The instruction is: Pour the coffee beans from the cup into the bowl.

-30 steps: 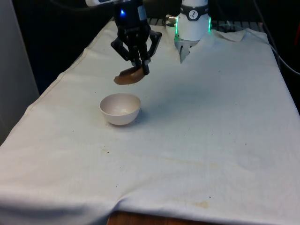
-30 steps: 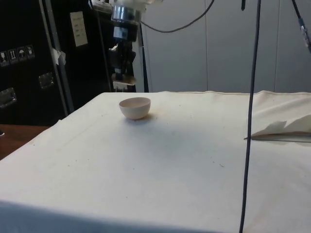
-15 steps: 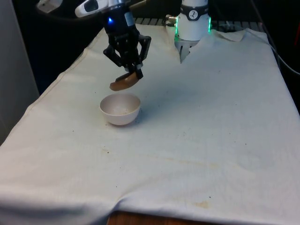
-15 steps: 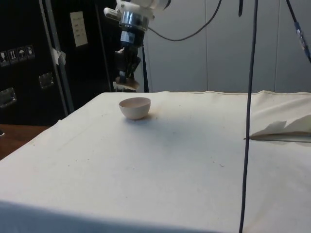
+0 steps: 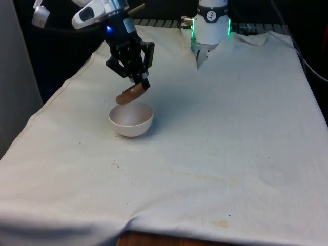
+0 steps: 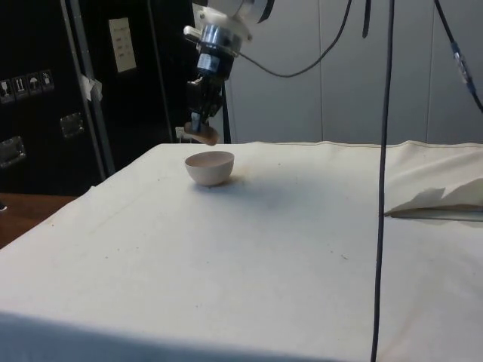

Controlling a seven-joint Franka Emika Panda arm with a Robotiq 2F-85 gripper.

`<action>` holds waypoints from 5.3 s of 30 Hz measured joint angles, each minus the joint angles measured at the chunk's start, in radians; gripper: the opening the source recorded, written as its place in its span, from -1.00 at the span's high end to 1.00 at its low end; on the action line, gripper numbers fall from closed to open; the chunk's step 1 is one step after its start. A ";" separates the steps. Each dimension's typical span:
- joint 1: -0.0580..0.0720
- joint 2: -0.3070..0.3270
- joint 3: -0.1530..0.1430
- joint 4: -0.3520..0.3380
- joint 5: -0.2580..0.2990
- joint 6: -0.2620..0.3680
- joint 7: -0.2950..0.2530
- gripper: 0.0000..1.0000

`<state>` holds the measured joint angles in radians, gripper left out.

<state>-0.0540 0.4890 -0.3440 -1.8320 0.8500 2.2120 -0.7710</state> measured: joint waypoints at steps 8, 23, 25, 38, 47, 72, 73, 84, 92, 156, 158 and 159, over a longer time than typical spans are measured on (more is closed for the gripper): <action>-0.001 0.027 -0.028 0.027 0.072 -0.059 -0.045 0.96; -0.009 0.079 -0.078 0.065 0.189 -0.167 -0.120 0.96; -0.010 0.086 -0.087 0.072 0.205 -0.187 -0.129 0.96; -0.016 0.119 -0.138 0.100 0.303 -0.298 -0.183 0.96; -0.020 0.129 -0.159 0.108 0.351 -0.369 -0.195 0.96; -0.024 0.213 -0.198 0.148 0.506 -0.531 -0.205 0.96; -0.024 0.214 -0.201 0.148 0.511 -0.541 -0.205 0.96; -0.027 0.232 -0.225 0.150 0.566 -0.610 -0.205 0.96; -0.034 0.249 -0.269 0.170 0.609 -0.709 -0.193 0.96; -0.079 0.402 -0.402 0.230 0.960 -1.170 -0.071 0.96; -0.080 0.404 -0.402 0.230 0.966 -1.175 -0.070 0.96; -0.081 0.406 -0.402 0.229 0.971 -1.181 -0.068 0.96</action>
<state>-0.1350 0.8950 -0.7460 -1.6030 1.8210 1.0310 -0.8390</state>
